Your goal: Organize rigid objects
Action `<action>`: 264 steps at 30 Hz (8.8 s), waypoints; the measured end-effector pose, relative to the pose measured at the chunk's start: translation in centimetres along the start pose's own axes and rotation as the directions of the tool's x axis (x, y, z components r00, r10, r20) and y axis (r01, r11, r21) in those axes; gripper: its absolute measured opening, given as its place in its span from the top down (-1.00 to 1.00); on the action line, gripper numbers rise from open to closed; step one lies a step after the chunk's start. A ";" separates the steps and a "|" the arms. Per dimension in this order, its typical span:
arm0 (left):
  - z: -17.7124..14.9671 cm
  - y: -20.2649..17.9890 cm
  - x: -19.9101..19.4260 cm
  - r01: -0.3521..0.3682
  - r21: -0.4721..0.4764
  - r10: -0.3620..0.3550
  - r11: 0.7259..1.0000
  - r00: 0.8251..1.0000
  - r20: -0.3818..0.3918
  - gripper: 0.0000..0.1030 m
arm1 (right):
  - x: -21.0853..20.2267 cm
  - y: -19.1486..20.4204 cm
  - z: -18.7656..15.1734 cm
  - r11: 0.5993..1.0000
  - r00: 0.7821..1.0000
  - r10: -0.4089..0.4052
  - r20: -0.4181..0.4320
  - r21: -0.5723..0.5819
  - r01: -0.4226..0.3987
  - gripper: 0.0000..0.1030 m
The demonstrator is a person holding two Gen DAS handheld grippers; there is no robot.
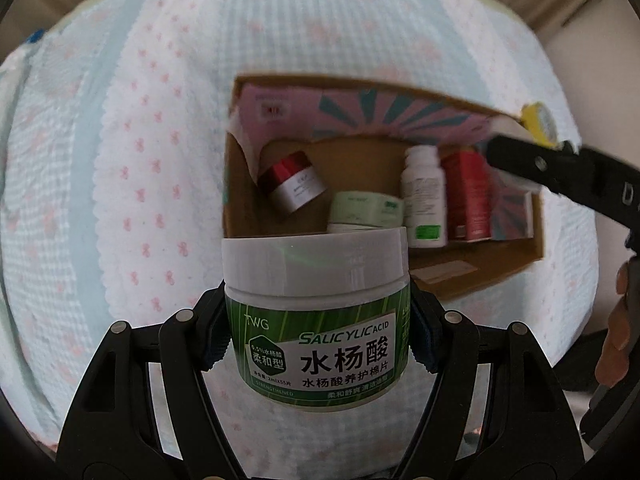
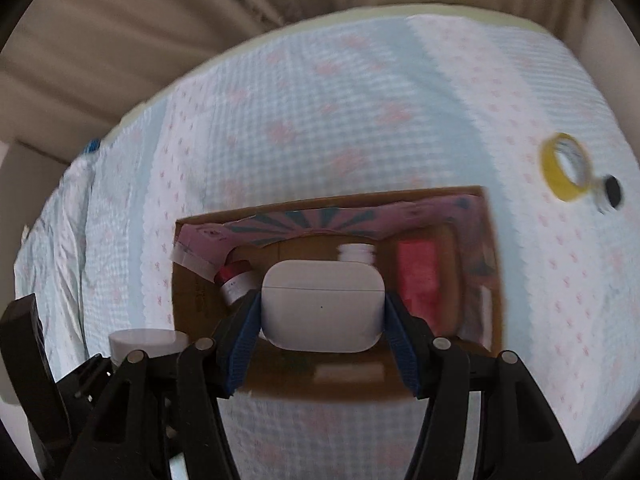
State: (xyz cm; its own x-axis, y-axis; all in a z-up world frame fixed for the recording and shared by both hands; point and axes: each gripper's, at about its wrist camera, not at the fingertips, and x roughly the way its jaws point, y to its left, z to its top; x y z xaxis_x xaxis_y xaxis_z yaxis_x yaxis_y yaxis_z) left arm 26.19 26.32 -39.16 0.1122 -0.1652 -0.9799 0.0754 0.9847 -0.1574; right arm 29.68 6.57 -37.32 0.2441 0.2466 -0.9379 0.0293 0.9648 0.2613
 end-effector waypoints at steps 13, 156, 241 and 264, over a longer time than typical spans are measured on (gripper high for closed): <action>0.8 0.0 3.3 0.012 -0.012 -0.013 1.000 0.998 -0.056 -0.82 | 6.6 0.4 2.3 0.994 0.985 0.098 -0.139 0.055 -0.091 -0.10; 9.4 -50.1 0.1 -0.092 0.316 -0.015 0.944 0.946 0.322 -0.86 | -17.6 -42.7 0.0 0.962 0.976 -0.082 0.201 -0.241 0.130 -0.01; 6.0 -4.9 0.7 -0.016 0.215 0.035 0.977 0.996 -0.086 -0.99 | -0.2 -7.6 0.2 0.996 0.995 -0.064 -0.077 0.062 0.069 -1.00; -5.7 -8.6 -16.1 -0.086 0.082 0.056 0.993 0.945 0.322 -0.99 | -17.3 -4.4 -7.8 0.995 0.989 -0.073 0.128 -0.053 0.081 -1.00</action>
State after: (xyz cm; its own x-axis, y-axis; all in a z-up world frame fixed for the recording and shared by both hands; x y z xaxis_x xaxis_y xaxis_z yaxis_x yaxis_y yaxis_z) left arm 18.13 20.82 -22.69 0.4293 -0.1195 -0.8952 0.1461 0.9873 -0.0617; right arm 17.77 -1.21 -24.01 0.3636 0.1613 -0.9175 -0.0024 0.9851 0.1722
